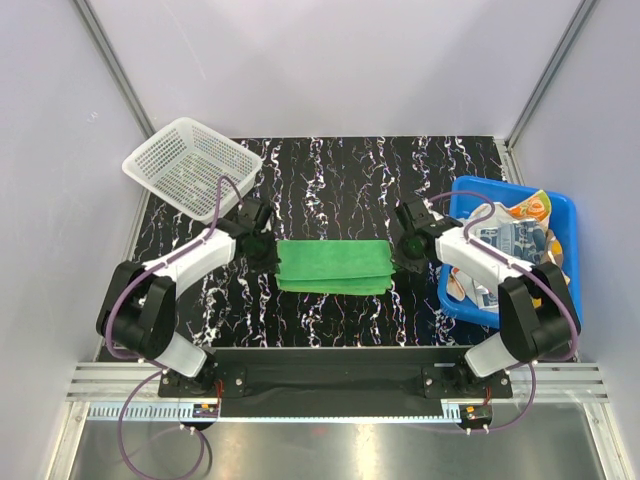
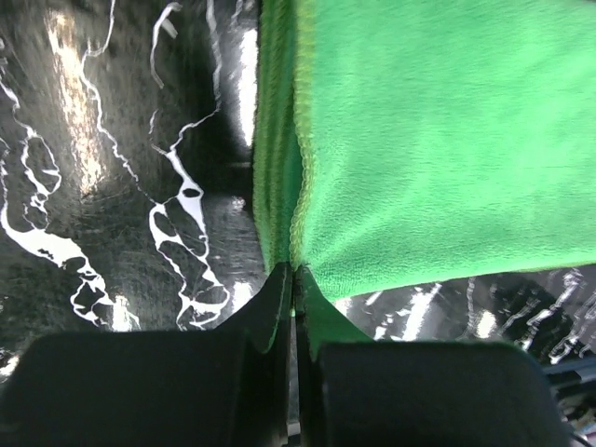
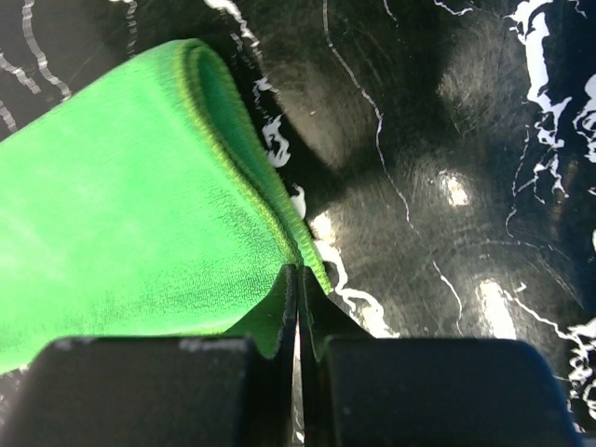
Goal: Fold and stack the towels
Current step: Smooth out wrinkles on the folded towel
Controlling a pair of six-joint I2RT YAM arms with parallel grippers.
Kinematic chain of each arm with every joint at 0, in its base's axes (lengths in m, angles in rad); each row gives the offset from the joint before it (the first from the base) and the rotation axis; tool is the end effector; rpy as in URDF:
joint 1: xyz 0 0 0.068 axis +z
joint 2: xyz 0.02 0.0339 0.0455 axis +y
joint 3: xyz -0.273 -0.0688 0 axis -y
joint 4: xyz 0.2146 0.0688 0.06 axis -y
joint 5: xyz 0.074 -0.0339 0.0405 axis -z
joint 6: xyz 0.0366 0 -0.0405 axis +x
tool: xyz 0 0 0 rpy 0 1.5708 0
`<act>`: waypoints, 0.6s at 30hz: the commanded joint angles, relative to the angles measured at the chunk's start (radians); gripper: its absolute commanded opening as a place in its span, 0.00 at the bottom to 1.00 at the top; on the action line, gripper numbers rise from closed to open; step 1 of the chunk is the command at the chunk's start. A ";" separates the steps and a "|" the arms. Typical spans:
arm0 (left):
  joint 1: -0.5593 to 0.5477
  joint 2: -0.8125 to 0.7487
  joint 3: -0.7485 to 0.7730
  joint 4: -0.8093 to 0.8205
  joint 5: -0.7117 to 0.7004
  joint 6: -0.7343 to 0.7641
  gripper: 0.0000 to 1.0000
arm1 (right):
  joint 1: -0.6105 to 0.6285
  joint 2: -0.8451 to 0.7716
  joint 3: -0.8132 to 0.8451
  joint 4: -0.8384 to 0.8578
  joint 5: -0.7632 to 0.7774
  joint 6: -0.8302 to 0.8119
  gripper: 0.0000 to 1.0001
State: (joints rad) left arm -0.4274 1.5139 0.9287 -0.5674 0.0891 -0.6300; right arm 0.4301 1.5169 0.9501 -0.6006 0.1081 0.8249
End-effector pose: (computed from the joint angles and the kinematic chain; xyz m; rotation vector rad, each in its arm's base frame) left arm 0.2365 -0.1113 0.2166 -0.2565 2.7849 -0.4070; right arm 0.2397 0.1056 0.2200 0.5681 2.6857 0.2093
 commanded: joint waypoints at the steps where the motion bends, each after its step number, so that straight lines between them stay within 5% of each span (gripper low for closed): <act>1: -0.007 -0.040 0.070 -0.058 -0.002 0.033 0.00 | 0.010 -0.072 0.041 -0.059 -0.005 -0.035 0.00; 9: -0.022 -0.139 -0.051 0.004 0.050 0.024 0.00 | 0.032 -0.199 -0.109 -0.024 -0.022 -0.021 0.00; 18: -0.022 -0.083 -0.154 0.093 0.049 0.030 0.00 | 0.108 -0.195 -0.231 0.061 -0.010 0.034 0.00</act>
State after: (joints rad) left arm -0.4469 1.4143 0.7818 -0.5354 0.1291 -0.6136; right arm 0.5179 1.3224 0.7334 -0.5861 0.0696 0.8280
